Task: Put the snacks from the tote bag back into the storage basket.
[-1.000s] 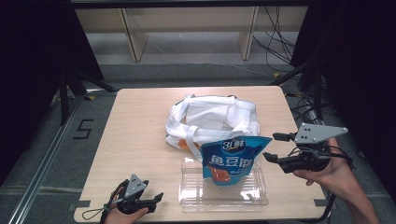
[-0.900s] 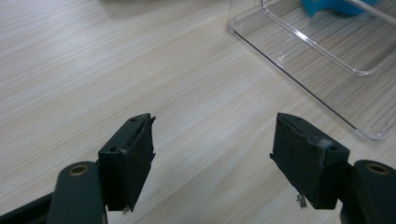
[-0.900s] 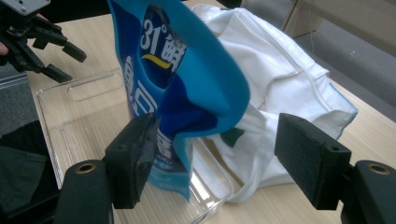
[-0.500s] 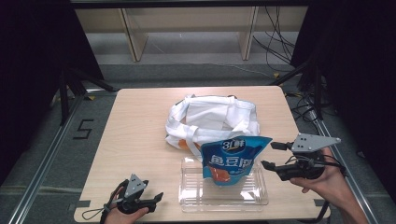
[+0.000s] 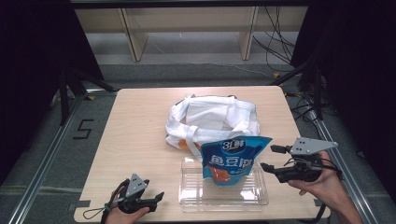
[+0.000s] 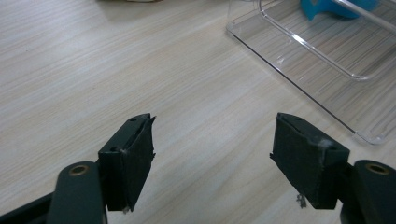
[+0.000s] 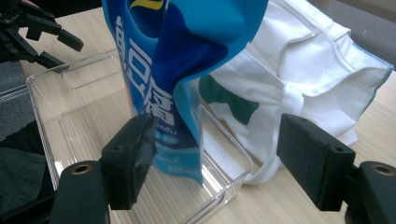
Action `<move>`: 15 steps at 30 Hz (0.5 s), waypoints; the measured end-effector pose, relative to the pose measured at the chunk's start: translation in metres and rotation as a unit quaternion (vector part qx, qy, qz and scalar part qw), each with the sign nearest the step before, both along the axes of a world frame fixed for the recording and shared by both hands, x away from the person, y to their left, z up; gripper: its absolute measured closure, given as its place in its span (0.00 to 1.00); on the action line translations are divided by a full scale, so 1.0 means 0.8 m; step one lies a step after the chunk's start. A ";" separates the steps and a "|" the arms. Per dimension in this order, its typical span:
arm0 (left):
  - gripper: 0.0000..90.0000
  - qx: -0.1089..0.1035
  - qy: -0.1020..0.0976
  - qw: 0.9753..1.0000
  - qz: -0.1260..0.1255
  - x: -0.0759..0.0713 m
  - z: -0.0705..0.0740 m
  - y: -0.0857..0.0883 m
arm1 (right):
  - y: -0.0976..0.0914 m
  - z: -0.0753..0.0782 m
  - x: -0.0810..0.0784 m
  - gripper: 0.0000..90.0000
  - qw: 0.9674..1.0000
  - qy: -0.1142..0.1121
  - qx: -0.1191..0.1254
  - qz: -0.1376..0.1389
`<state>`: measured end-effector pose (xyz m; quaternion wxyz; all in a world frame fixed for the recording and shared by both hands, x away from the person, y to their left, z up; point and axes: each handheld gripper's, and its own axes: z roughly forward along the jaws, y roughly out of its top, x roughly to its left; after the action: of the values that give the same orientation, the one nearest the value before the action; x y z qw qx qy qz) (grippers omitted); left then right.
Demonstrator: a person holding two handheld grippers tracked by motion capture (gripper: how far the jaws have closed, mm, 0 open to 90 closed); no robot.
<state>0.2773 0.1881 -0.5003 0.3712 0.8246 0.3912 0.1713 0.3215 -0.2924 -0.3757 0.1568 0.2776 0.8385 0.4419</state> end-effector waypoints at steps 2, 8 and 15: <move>0.32 -0.022 -0.001 1.000 0.014 -0.001 -0.003 -0.005 | -0.002 -0.002 -0.002 0.32 1.000 0.001 0.002 -0.006; 0.32 -0.011 0.001 1.000 0.005 -0.002 -0.001 -0.001 | -0.008 -0.018 -0.007 0.31 1.000 0.010 0.007 -0.019; 0.32 -0.010 -0.002 1.000 0.004 -0.001 -0.002 -0.001 | -0.014 -0.049 -0.016 0.30 0.999 0.028 0.003 -0.029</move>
<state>0.2766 0.1877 -0.5016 0.3792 0.8189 0.3955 0.1710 0.3084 -0.3038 -0.4150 0.1449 0.3145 0.8329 0.4316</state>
